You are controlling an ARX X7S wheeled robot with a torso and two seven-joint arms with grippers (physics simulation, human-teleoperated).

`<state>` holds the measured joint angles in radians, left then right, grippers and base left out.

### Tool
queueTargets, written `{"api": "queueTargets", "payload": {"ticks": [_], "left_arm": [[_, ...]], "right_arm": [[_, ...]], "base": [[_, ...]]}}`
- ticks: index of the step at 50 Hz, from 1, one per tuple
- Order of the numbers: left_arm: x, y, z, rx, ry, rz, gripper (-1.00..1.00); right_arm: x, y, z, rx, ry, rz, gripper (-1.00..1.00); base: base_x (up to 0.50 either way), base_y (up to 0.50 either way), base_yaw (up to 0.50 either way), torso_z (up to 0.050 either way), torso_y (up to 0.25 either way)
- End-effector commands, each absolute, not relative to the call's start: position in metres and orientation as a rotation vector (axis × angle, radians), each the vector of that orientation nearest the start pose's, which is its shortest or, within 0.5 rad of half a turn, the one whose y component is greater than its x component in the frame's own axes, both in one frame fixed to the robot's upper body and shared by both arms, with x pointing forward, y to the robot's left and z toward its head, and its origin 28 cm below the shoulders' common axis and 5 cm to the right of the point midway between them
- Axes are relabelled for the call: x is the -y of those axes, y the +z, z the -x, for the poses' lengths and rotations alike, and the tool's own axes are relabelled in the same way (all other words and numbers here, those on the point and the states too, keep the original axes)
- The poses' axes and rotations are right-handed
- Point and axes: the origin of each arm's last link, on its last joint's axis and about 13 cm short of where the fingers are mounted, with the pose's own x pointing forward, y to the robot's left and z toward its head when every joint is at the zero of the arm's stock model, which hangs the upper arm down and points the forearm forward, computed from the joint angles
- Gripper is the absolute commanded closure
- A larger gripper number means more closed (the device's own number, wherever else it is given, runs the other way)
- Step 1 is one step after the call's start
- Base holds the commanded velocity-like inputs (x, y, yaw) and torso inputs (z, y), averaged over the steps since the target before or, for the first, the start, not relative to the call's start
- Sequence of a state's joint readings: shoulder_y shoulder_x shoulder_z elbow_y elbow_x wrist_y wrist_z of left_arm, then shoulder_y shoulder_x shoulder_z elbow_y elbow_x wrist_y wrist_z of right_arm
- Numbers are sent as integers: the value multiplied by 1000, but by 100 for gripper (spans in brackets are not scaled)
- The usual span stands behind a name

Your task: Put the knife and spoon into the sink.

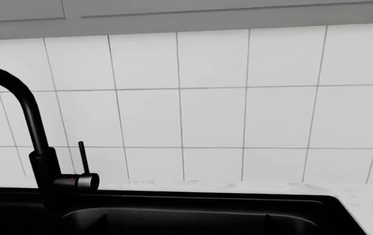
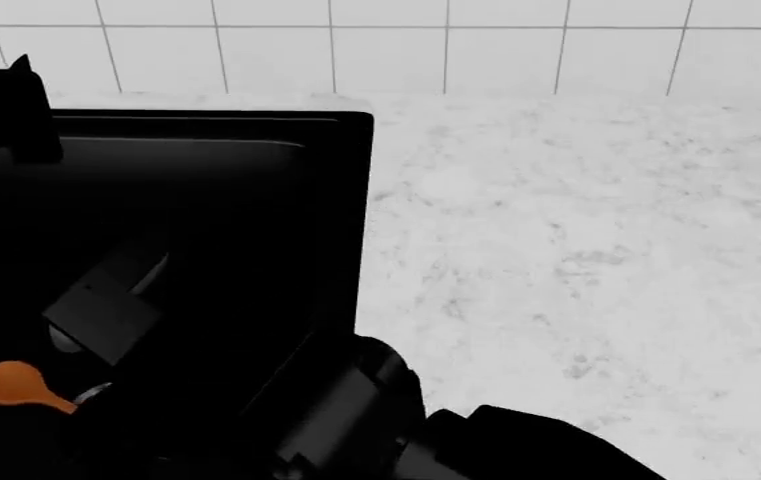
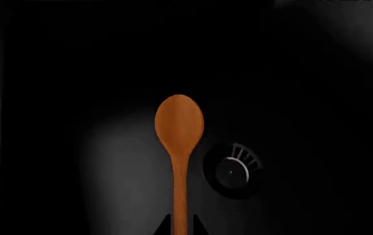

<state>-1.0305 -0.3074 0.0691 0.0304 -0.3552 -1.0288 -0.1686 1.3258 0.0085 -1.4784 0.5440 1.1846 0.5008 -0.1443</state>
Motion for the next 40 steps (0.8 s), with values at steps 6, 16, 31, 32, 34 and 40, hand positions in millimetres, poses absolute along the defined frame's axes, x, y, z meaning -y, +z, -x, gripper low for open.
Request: {"api": "queueTargets", "payload": {"ticks": [6, 16, 31, 32, 34, 40], "left_arm": [[-266, 263, -338, 15, 86, -36, -100], [-266, 264, -337, 16, 87, -36, -100], [-267, 265, -335, 18, 96, -39, -100], [-267, 265, -334, 17, 93, -38, -100], [-266, 265, -334, 17, 92, -39, -100], [-266, 267, -332, 20, 96, -43, -100]], "right_arm": [[-51, 135, -329, -543, 1105, 427, 100], [-56, 151, -333, -481, 1115, 382, -100], [-36, 213, -344, -315, 1037, 336, -100], [-32, 217, -342, -308, 1027, 333, -100], [-24, 224, -339, -290, 1007, 341, -100], [5, 238, -327, -273, 934, 386, -100]], "base": [[0, 0, 0, 0, 0], [-2, 0, 1, 0, 0], [0, 0, 1, 0, 0], [0, 0, 0, 0, 0], [0, 0, 0, 0, 0], [0, 0, 0, 0, 0]]}}
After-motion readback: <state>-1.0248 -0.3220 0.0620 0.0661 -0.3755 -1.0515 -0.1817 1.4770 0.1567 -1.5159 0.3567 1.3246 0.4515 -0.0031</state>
